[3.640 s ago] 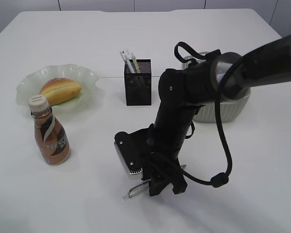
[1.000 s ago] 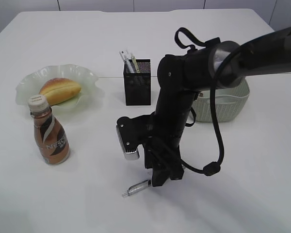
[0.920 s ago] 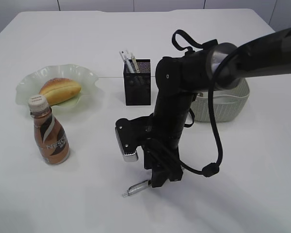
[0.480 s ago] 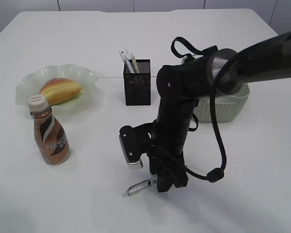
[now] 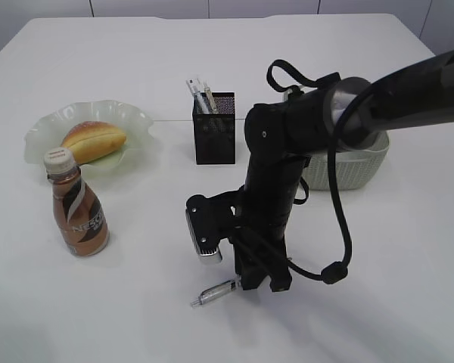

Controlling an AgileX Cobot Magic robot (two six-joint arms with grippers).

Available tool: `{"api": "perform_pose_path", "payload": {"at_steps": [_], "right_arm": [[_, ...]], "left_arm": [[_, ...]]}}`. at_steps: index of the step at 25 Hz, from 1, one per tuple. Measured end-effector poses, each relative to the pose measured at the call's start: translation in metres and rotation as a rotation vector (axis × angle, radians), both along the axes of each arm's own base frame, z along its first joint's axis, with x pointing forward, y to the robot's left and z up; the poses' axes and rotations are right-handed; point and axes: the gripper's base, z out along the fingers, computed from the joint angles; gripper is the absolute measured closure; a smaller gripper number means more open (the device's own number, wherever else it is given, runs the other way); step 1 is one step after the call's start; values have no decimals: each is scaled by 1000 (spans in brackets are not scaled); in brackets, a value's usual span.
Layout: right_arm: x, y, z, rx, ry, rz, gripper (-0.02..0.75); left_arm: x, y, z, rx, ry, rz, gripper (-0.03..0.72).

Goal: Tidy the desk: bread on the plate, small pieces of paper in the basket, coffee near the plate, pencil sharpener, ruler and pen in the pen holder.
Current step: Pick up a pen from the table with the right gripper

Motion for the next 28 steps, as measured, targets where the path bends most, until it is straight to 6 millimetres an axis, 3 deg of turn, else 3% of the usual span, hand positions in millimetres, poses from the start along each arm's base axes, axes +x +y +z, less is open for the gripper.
{"api": "perform_pose_path", "payload": {"at_steps": [7, 21, 28], "right_arm": [[0, 0, 0, -2, 1, 1, 634], [-5, -3, 1, -19, 41, 9, 677], [-6, -5, 24, 74, 44, 4, 678]], "left_arm": [[0, 0, 0, 0, 0, 0, 303], [0, 0, 0, 0, 4, -1, 304], [-1, 0, -1, 0, 11, -2, 307]]}}
